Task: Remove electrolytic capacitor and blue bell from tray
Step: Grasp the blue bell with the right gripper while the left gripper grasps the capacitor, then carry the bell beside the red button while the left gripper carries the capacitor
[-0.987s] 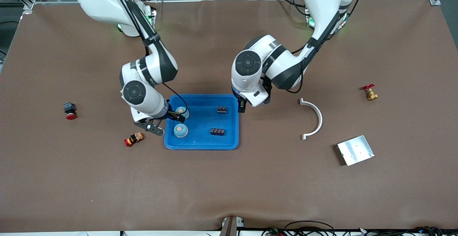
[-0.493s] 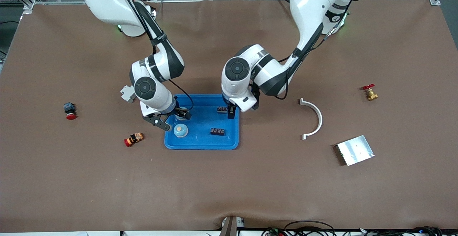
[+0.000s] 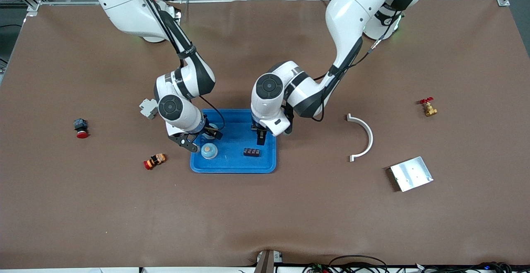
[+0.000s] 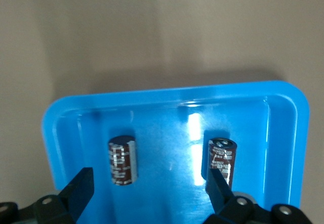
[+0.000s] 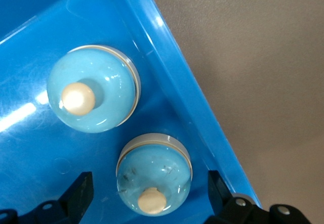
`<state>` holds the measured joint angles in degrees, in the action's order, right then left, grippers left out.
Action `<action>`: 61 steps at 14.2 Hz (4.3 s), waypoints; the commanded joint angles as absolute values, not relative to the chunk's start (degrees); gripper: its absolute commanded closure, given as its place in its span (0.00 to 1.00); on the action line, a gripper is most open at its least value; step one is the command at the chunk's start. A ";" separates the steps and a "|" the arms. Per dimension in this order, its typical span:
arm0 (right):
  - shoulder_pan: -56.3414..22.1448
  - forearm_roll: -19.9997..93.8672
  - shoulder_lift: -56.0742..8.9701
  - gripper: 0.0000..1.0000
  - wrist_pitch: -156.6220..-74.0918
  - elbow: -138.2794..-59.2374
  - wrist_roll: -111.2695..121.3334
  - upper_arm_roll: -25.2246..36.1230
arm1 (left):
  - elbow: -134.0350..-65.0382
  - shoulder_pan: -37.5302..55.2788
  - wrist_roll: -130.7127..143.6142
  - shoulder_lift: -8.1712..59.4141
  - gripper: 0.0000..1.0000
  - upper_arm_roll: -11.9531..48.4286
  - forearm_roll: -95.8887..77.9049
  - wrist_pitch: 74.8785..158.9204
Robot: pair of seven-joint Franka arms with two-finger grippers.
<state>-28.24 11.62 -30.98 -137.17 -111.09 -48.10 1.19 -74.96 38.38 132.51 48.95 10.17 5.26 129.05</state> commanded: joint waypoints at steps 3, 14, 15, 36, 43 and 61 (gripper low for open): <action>-28.39 13.62 -32.17 0.00 -137.99 -109.95 -49.13 0.53 | -72.77 41.75 133.77 52.29 0.00 7.74 6.33 132.27; -28.21 13.62 -32.87 0.04 -138.25 -109.78 -49.22 0.09 | -73.21 43.33 133.68 54.31 0.00 7.12 6.50 132.63; -28.21 13.62 -32.70 0.13 -138.16 -109.78 -49.13 0.09 | -73.21 43.33 133.68 54.49 0.00 7.12 6.59 132.63; -0.99 4.35 -15.40 0.99 -109.68 -111.24 -1.26 0.88 | -73.83 41.05 104.39 43.96 1.00 8.00 8.45 117.36; 2.81 -2.11 -14.67 1.00 -127.07 -123.66 18.94 9.21 | -84.53 34.73 70.26 32.97 1.00 8.26 6.42 113.29; -3.58 -0.62 -22.32 0.00 -114.83 -107.27 20.40 14.33 | -123.47 13.89 16.98 20.39 1.00 8.09 7.56 144.92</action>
<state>-0.23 -1.12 -22.20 -123.69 -116.23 21.16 14.07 -119.37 15.13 20.12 22.88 7.79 7.26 142.10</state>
